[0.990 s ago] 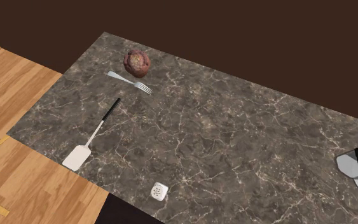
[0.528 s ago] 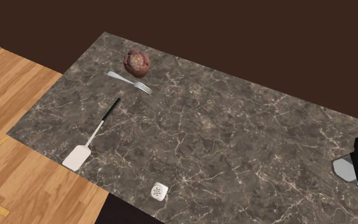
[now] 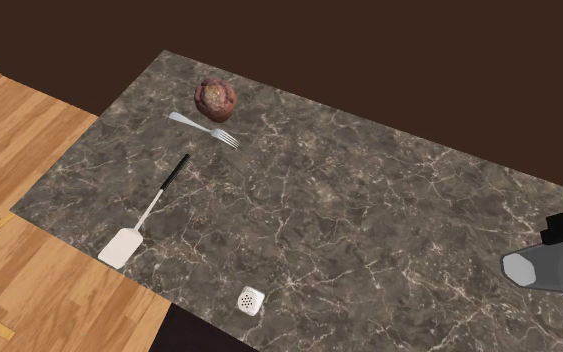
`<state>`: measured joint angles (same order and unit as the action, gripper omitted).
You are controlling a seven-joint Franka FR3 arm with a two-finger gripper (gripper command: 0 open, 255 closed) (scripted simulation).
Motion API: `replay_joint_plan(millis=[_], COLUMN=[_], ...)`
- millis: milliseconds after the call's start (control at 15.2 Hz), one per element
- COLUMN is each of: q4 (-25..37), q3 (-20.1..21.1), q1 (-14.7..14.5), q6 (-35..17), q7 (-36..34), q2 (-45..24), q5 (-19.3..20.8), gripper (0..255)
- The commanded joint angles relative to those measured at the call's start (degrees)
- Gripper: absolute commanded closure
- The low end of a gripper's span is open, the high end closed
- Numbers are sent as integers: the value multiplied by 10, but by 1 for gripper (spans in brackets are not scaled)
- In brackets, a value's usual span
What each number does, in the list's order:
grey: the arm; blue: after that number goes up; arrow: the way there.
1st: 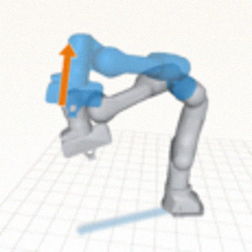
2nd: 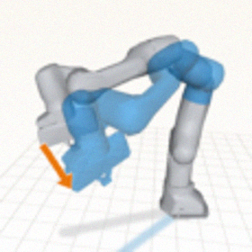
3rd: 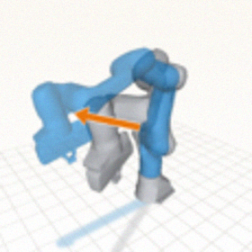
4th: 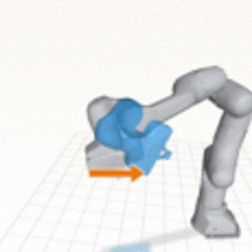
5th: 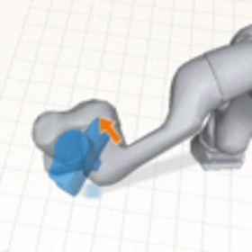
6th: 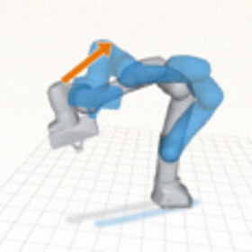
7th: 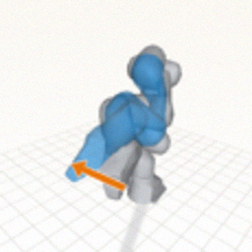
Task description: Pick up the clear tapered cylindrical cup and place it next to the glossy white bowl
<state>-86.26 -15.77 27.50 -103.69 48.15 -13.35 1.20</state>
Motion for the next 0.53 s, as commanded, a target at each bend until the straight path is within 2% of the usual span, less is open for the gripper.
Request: replay_joint_plan(millis=[0,66,462], q4=[28,45,45], q3=[1,1,1], q1=[-2,-2,-2], q6=[32,48,48], q7=[-1,-1,-1], q2=[3,3,3], q5=[1,1,1], gripper=[0,0,0])
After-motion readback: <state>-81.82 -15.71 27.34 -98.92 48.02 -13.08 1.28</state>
